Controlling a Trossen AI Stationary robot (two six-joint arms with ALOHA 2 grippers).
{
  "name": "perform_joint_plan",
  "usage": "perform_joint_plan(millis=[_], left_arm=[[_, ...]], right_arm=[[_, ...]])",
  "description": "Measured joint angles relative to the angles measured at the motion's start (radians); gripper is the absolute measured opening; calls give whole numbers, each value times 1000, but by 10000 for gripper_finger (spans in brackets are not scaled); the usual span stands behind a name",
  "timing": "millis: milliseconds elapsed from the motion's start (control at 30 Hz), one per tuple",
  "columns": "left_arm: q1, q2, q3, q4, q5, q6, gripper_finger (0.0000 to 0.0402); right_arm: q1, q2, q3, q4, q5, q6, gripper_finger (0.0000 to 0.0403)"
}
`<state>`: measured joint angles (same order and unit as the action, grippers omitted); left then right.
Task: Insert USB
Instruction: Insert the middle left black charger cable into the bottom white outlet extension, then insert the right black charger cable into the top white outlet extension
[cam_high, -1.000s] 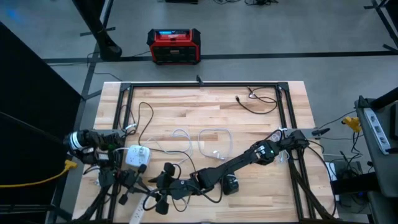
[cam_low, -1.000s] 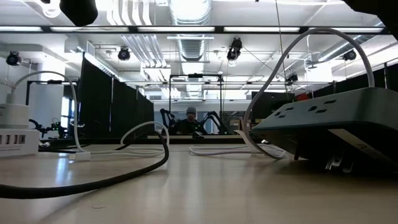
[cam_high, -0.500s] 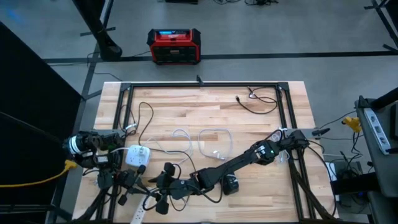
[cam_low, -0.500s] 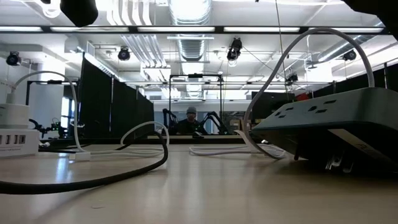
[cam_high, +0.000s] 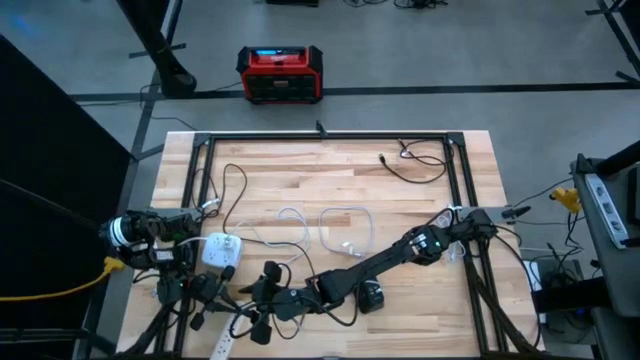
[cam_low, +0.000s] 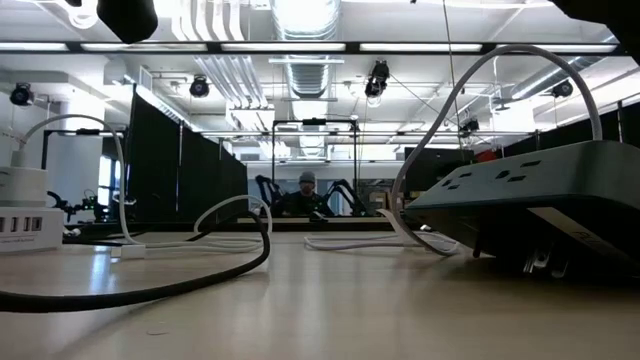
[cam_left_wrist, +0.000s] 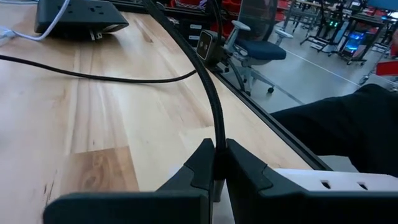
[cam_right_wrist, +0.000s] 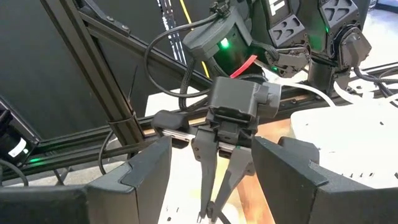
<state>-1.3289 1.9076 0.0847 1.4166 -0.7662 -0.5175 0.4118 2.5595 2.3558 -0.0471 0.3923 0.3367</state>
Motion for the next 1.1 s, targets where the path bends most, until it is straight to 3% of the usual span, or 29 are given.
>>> perform_joint_plan(millis=[333, 533, 867, 1100], left_arm=[[5, 0, -1, -3, 36, -14, 12], [7, -15, -20, 19, 35, 83, 16], [7, -52, -49, -14, 43, 60, 108], [9, -107, -66, -21, 26, 70, 145]], right_arm=[[0, 0, 0, 0, 0, -10, 208], [0, 0, 0, 0, 0, -10, 208], [0, 0, 0, -1, 0, -24, 208], [0, 0, 0, -1, 0, -27, 208]])
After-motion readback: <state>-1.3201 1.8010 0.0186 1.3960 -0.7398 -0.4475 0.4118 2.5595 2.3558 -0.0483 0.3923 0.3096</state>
